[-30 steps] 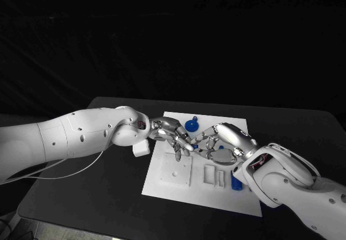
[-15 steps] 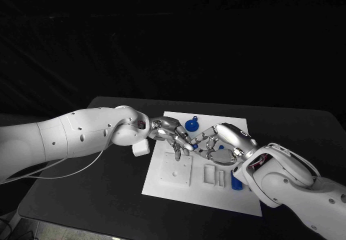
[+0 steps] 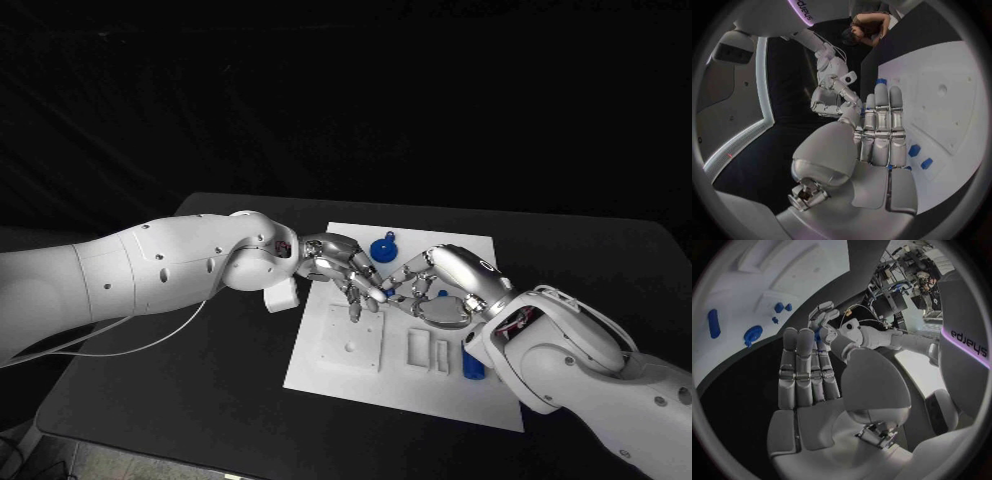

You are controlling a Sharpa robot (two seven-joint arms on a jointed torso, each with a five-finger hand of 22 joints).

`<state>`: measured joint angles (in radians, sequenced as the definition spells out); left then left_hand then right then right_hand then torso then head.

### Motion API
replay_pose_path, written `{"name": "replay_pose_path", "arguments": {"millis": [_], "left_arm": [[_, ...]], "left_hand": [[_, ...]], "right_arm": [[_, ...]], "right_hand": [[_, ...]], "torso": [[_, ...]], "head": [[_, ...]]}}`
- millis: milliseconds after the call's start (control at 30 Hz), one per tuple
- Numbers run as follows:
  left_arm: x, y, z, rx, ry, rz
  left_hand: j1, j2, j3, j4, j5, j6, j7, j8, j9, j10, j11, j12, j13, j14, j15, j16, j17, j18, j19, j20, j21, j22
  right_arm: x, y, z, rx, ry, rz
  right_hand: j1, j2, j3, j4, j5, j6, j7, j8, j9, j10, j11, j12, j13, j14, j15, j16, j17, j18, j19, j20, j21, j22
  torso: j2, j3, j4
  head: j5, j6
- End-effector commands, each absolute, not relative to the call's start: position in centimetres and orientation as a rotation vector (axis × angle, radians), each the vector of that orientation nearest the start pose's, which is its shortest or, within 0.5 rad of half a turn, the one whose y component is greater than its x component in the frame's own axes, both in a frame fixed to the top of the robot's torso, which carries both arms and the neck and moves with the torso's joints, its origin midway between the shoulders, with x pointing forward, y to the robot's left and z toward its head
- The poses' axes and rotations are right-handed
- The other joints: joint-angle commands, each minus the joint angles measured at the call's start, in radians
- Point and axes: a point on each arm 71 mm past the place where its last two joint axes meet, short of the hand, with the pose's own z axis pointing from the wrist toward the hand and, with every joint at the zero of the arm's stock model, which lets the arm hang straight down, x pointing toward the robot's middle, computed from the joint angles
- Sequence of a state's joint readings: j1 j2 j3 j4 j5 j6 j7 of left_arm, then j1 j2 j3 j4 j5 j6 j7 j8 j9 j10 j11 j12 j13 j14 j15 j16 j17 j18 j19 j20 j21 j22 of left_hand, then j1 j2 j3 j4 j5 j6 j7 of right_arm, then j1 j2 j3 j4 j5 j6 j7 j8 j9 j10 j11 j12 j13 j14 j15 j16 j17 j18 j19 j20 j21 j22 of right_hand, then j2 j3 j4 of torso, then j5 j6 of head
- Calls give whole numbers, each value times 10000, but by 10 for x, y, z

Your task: Assemble the parts on the task board

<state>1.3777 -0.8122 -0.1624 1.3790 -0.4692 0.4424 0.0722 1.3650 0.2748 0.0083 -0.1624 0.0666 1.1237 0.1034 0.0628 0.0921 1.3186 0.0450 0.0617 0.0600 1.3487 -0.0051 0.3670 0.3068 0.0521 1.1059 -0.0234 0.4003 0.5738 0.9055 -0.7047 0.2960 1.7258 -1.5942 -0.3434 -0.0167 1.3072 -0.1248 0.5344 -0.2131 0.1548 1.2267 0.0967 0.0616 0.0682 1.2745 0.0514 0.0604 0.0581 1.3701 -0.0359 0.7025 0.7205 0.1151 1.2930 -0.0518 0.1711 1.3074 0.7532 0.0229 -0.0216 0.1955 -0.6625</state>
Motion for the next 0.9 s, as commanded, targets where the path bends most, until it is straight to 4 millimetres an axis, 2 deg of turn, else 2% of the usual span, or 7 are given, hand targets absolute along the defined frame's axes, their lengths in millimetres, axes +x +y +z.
{"name": "replay_pose_path", "arguments": {"millis": [33,533,900], "left_arm": [[493,201,-170,-3270,23144,-14889],[491,198,-170,-3169,23167,-14990],[492,198,-169,-3178,23125,-14973]], "left_hand": [[-3,118,2,-70,39,204,-155,22,13,63,3,-7,4,-72,10,62,-1,-11,-95,3,-61,9],[-16,120,24,-139,49,204,-147,23,7,62,9,-7,4,-81,14,66,-1,-2,-110,5,-71,90],[-32,124,38,-155,40,188,-141,18,0,32,17,-10,2,-83,17,67,-2,3,-117,10,-80,148]], "right_arm": [[423,-90,-155,-2046,13986,10715],[424,-88,-154,-2023,13817,10683],[423,-86,-154,-2073,13860,10732]], "right_hand": [[-6,66,85,-5,-59,86,-9,14,3,68,3,-24,15,50,-56,46,21,24,-12,-90,81,254],[83,47,184,-71,-13,174,-29,14,7,192,-23,-23,17,95,-86,-20,140,37,-219,-124,589,237],[-28,57,441,-146,802,444,-110,31,47,527,-116,-18,21,190,-159,-61,159,53,-223,-185,843,235]], "torso": [[2,-2,-4],[-3,-3,3],[4,-4,-6]], "head": [[-1,0],[-11,-13],[-10,-34]]}}
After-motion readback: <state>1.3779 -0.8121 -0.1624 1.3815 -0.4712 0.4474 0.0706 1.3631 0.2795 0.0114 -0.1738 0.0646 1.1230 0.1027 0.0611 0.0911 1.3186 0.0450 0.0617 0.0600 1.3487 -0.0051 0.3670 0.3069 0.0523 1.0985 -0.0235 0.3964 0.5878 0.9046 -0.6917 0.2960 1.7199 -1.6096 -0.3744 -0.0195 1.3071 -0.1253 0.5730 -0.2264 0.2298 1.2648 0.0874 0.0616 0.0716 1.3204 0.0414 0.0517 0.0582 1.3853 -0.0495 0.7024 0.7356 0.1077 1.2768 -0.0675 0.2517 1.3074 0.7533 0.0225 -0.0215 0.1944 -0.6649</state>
